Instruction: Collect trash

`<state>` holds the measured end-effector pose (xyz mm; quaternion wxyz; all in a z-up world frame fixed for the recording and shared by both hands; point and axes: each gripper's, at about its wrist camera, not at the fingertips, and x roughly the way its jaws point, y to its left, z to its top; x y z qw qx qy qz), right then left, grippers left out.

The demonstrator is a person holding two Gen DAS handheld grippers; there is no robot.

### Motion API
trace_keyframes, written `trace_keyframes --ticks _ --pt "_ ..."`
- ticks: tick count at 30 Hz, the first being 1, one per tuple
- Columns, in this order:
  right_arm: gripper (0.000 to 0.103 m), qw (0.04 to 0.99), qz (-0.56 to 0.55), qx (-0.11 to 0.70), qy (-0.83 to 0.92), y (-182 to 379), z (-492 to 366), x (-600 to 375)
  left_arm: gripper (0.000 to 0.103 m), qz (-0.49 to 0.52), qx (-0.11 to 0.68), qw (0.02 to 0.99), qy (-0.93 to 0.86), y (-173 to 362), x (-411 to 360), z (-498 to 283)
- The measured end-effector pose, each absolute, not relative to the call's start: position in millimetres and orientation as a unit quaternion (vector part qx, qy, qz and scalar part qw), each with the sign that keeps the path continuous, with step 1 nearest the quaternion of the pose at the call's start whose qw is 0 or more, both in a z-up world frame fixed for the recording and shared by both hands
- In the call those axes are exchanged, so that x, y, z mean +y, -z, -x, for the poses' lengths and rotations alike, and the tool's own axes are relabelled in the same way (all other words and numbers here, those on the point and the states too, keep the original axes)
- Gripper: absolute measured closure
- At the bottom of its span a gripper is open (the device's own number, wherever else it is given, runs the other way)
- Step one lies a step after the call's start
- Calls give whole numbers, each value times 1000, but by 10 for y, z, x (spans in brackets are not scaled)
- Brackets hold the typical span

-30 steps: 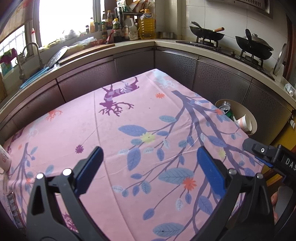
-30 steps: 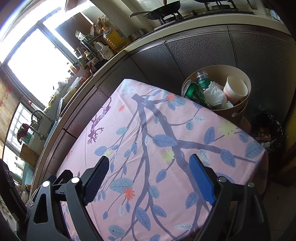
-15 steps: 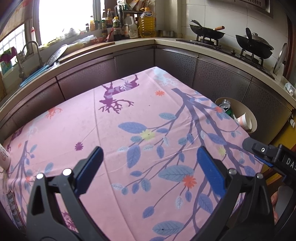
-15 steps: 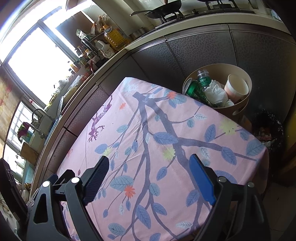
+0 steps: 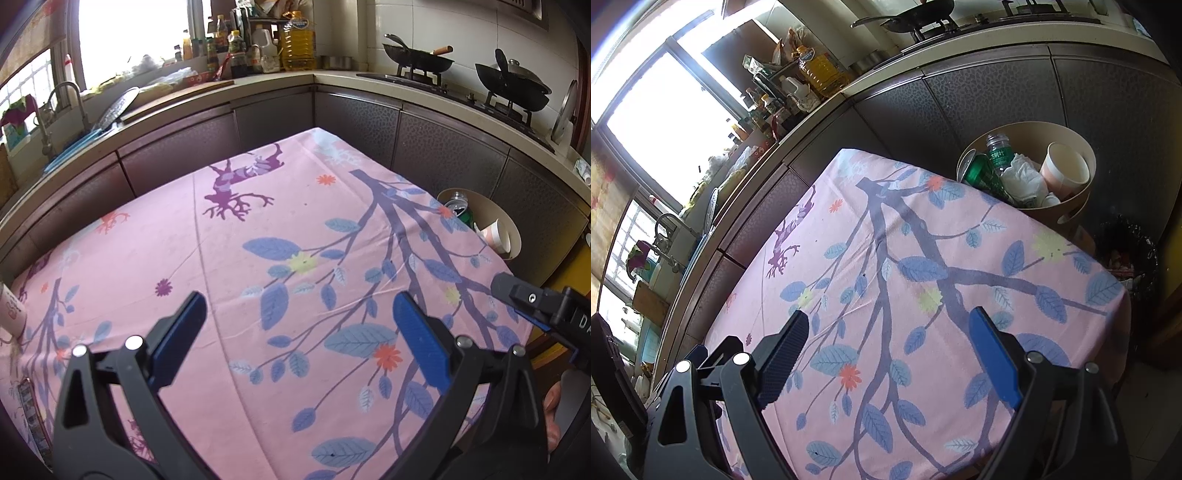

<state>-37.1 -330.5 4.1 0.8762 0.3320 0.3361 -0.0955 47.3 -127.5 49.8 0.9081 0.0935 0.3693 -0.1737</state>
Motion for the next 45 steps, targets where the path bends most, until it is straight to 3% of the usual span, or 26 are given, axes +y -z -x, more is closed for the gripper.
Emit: trace_keyframes --ticks 32,45 --pt "18 892 -308 311 112 -126 406 -3328 6 -104 327 926 157 -801 -1277 -284" --pt "18 892 -308 316 102 -136 396 -3295 6 -93 350 919 157 -766 -1199 -385"
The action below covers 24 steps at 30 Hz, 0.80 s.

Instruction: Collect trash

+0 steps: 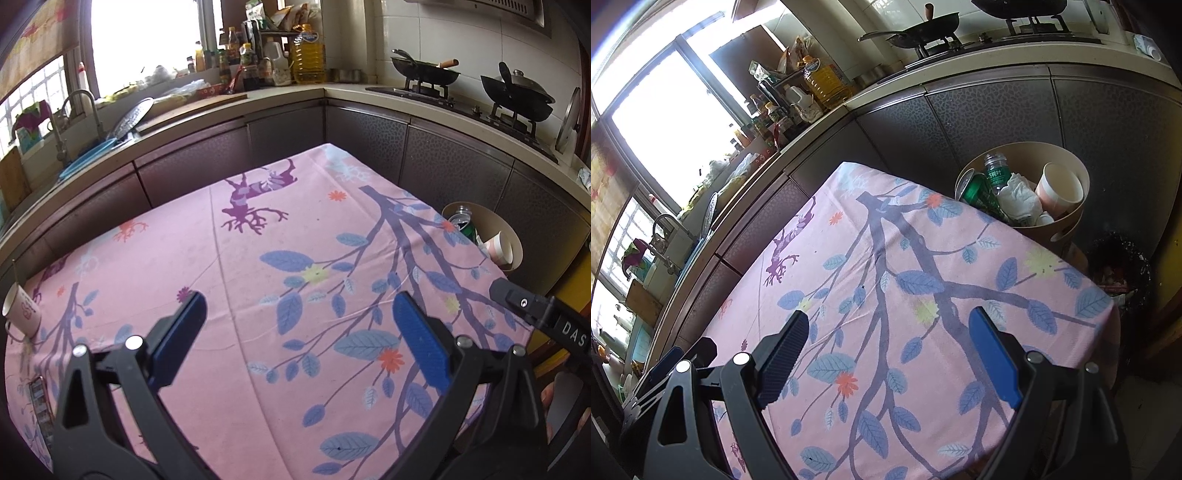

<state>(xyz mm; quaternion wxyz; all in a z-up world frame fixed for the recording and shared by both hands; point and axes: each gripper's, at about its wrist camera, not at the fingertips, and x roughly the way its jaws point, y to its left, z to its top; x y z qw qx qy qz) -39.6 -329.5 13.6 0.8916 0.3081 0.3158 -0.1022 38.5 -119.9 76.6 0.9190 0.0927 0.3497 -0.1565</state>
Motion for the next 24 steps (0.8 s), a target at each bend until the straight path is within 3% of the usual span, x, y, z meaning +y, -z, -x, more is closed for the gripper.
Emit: trace_keyframes --ticks 9,24 --pt "18 905 -297 288 95 -348 391 -3302 6 -52 334 929 152 -920 -1013 -406" --pt "19 897 -308 302 101 -249 409 -3328 6 -82 337 924 164 -843 -1181 -346"
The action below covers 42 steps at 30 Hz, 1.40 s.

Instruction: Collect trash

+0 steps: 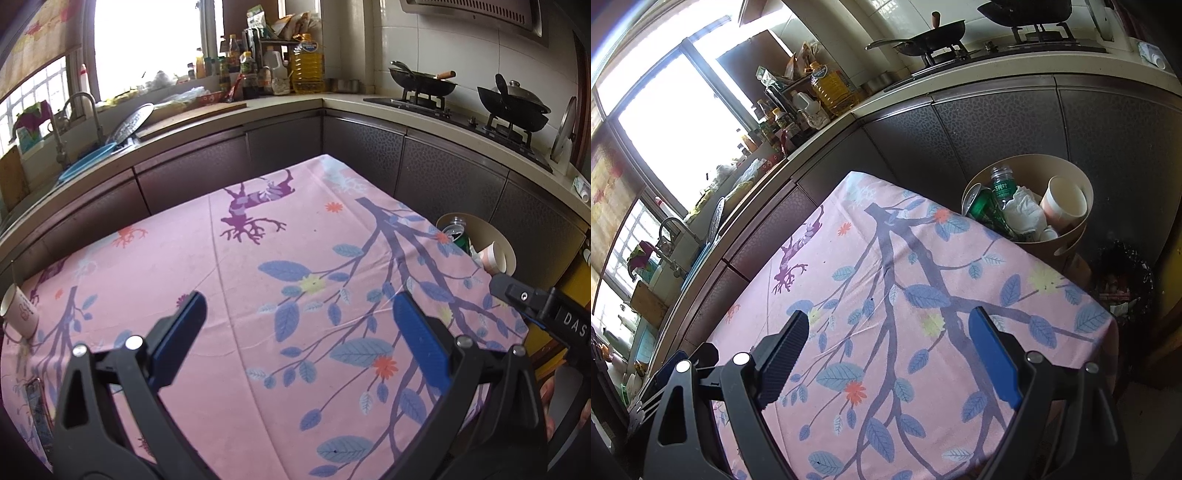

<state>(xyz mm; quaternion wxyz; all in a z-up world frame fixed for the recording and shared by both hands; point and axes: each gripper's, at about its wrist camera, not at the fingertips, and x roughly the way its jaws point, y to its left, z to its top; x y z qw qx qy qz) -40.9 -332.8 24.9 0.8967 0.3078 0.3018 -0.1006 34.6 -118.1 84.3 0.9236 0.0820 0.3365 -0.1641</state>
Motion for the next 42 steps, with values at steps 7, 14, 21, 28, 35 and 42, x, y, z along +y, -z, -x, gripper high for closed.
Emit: trace_keyframes --ticks 7,14,21,28,35,42 --pt "19 895 -311 302 103 -232 417 -3351 6 -89 342 921 163 -810 -1196 -346" --pt "19 895 -311 303 103 -229 422 -3350 6 -99 340 921 165 -792 -1229 -322" --pt "19 895 -311 304 102 -222 424 -3342 6 -96 347 919 161 -748 -1224 -340" --pt "18 897 -308 301 101 -230 430 -3332 6 -96 349 919 156 -730 -1202 -369" --pt "19 903 -294 296 102 -271 426 -3303 6 -101 342 923 148 -745 -1184 -372" --pt "18 905 -290 295 103 -285 428 -3280 6 -110 334 927 130 -750 -1177 -369"
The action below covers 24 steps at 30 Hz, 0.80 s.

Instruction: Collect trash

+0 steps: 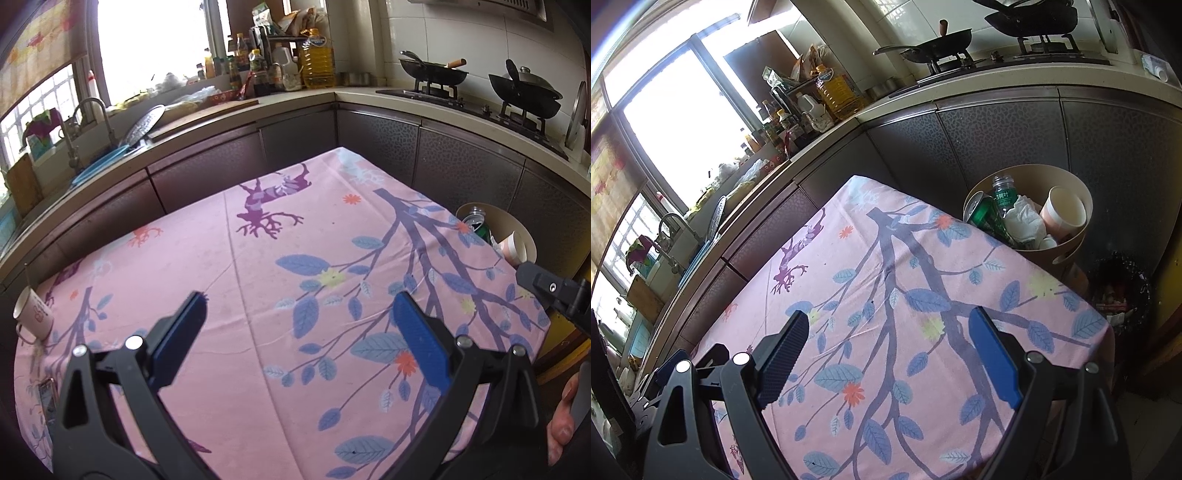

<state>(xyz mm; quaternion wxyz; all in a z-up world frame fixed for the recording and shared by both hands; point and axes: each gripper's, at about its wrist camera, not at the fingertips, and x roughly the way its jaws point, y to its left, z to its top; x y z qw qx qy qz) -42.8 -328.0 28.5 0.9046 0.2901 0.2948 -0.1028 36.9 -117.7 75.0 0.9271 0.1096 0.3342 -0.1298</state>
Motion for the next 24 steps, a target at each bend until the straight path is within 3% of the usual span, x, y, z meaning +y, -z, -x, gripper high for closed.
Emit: trace_keyframes --ticks 24 --pt "18 900 -297 300 103 -252 416 -3306 6 -112 341 925 122 -704 -1182 -378"
